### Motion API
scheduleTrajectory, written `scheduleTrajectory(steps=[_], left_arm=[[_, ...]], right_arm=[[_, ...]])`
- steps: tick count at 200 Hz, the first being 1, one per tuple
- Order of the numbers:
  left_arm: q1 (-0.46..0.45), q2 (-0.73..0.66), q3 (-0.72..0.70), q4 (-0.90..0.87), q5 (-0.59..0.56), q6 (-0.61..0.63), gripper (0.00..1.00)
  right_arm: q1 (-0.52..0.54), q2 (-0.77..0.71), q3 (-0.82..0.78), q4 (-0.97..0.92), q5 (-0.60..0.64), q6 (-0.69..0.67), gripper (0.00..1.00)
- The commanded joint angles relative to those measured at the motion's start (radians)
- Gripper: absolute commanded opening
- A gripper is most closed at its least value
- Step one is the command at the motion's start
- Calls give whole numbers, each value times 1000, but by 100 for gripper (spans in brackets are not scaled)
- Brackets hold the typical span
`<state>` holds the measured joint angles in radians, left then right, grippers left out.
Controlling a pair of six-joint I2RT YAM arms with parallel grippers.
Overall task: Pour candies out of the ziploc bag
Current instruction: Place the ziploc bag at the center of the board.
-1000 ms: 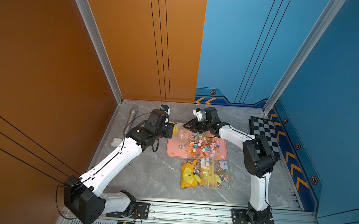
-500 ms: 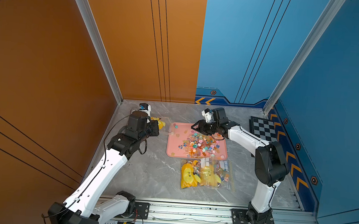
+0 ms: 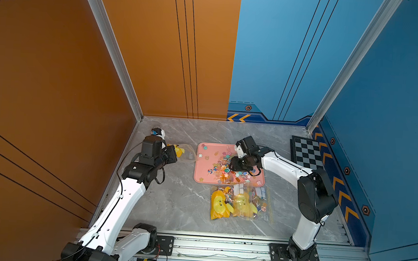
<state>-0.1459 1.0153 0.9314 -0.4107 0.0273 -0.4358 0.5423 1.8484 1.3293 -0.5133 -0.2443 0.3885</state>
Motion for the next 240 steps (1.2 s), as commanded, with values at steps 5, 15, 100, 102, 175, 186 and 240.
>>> scheduleTrajectory(steps=[5, 15, 100, 102, 175, 186, 240], left_arm=[[27, -53, -36, 24, 44, -18, 0], [35, -71, -50, 25, 46, -19, 0], [85, -191, -133, 24, 83, -36, 0], [86, -191, -132, 24, 83, -36, 0], [101, -167, -180, 135, 113, -72, 0], [101, -156, -186, 160, 117, -80, 0], [106, -99, -205, 335, 99, -102, 0]], right_arm=[[18, 74, 20, -44, 63, -25, 49], [25, 98, 37, -44, 67, -23, 48], [31, 219, 218, -45, 33, -7, 46], [31, 219, 224, -47, 33, -7, 47], [48, 86, 148, -63, 62, -26, 47], [48, 54, 135, -69, 72, -31, 48], [53, -87, 81, -83, 106, -30, 51]])
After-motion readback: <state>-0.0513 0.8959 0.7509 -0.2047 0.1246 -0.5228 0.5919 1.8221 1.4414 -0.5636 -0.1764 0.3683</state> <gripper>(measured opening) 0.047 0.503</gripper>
